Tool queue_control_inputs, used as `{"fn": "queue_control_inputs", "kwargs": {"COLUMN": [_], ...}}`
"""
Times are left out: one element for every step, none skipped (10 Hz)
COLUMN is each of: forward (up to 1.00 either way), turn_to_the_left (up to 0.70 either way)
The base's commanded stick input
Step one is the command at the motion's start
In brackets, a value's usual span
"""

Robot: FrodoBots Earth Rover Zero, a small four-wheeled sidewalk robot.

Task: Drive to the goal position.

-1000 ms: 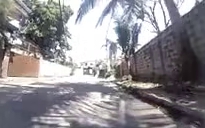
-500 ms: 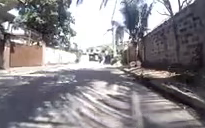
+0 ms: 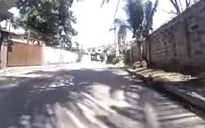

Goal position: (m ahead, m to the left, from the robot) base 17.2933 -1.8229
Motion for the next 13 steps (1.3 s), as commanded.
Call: {"fn": "queue_control_inputs", "kwargs": {"forward": [1.00, 1.00, 1.00, 1.00, 1.00, 1.00, 1.00, 1.00, 1.00, 1.00, 1.00, 1.00, 1.00], "turn_to_the_left": [0.00, -0.05, -0.17, -0.28, -0.40, 0.00, 0.00, 0.00, 0.00, 0.00, 0.00, 0.00, 0.00]}}
